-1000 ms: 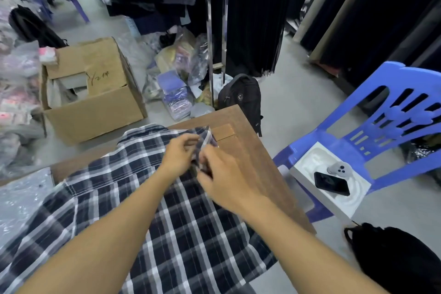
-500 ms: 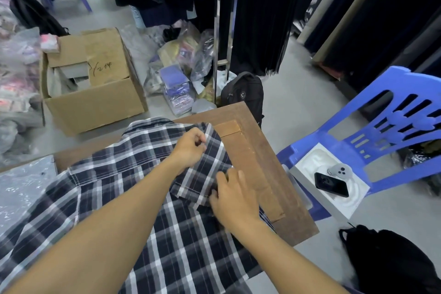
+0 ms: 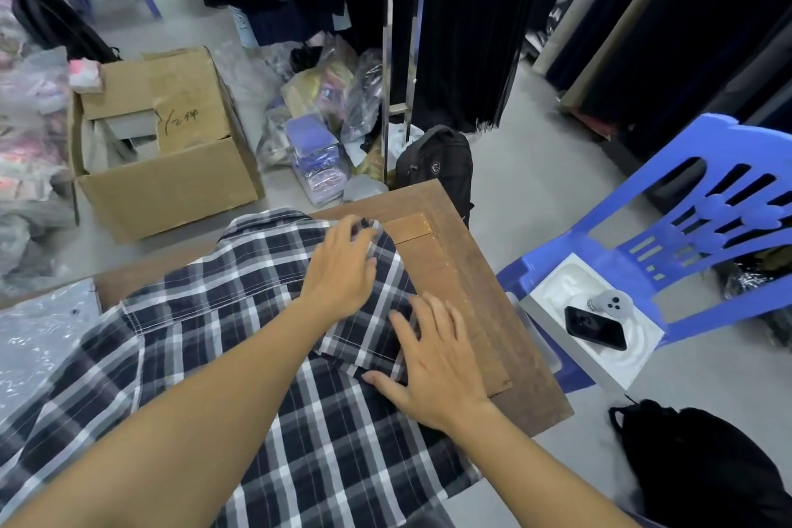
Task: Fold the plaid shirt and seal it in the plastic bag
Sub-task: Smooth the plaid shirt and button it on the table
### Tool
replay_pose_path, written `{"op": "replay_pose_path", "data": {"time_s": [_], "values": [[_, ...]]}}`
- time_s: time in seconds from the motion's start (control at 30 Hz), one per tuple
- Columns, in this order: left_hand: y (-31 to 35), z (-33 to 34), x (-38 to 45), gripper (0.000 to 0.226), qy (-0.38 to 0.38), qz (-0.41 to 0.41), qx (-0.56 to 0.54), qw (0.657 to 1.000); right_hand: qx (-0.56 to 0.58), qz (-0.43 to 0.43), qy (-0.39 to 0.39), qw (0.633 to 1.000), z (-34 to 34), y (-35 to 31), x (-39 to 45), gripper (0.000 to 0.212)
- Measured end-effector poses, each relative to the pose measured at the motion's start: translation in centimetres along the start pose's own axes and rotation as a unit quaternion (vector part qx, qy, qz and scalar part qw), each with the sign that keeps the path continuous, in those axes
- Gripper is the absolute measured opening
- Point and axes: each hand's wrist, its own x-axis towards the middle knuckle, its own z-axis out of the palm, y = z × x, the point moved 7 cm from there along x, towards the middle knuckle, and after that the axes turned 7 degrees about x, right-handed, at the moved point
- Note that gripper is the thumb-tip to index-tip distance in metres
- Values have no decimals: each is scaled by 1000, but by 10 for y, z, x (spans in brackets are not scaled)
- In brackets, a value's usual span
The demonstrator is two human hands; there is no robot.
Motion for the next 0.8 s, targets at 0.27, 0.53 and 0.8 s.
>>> {"op": "replay_pose_path", "data": {"time_s": [0.27, 0.53, 0.8], "values": [[-13, 50, -15, 69, -93, 63, 136, 984, -2, -53, -62, 997, 34, 3, -20, 77], [-23, 33, -14, 66, -98, 70, 77, 990, -11, -83, -62, 995, 16, -13, -2, 81], [-145, -45, -111, 47, 60, -160, -26, 985, -1, -209, -58, 976, 18, -123, 90, 68]]}}
